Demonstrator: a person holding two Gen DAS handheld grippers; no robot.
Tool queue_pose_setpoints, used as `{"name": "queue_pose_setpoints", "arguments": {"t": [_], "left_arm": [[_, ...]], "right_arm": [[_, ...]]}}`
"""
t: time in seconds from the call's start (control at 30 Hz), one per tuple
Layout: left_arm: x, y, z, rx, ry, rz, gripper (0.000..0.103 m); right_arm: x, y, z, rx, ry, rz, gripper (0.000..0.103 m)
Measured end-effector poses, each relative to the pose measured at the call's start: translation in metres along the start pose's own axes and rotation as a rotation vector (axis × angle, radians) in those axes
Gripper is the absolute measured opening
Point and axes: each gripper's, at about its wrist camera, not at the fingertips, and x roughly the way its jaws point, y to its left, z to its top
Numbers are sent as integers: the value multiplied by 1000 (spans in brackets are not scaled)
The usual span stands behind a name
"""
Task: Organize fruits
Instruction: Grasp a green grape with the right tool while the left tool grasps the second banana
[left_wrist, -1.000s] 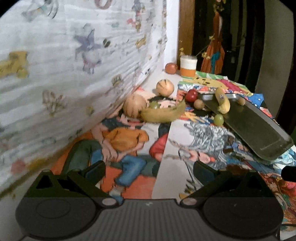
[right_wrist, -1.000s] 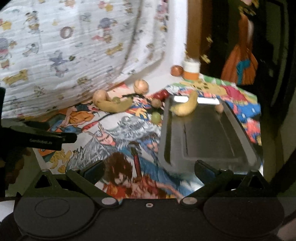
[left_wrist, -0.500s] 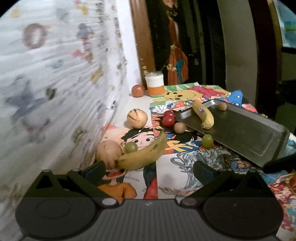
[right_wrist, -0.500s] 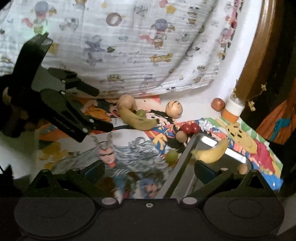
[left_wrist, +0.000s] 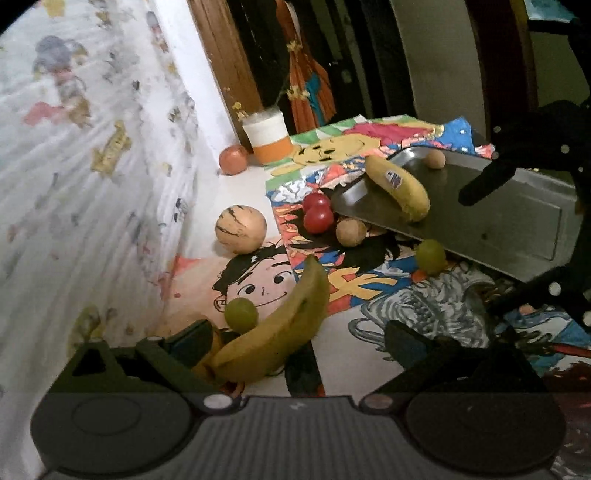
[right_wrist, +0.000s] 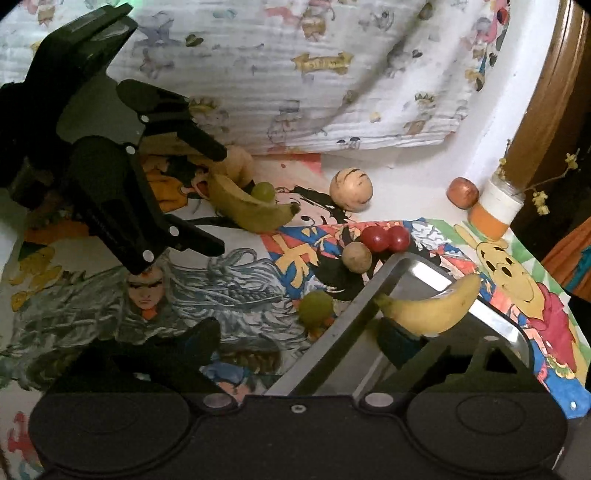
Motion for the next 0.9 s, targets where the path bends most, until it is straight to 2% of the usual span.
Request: {"name": "queue_pose_setpoints", "arguments": {"t": [0.17, 0.37, 0.5, 0.77, 0.9], "left_arm": [[12, 5, 7, 37, 28, -11, 92], [22, 7, 13, 62, 69, -37, 80], [26, 6, 15, 86, 99, -63, 71], [31, 6, 25, 102, 153, -69, 72], [31, 6, 27, 109, 171, -83, 59]], "right_arm": [[10, -8, 3, -30, 1, 11, 74], [20, -12, 7, -46, 1, 36, 59], [27, -13, 7, -46, 6, 52, 54], [30, -19, 8, 18, -10, 68, 52], [29, -15, 9, 10, -10, 69, 46]]}}
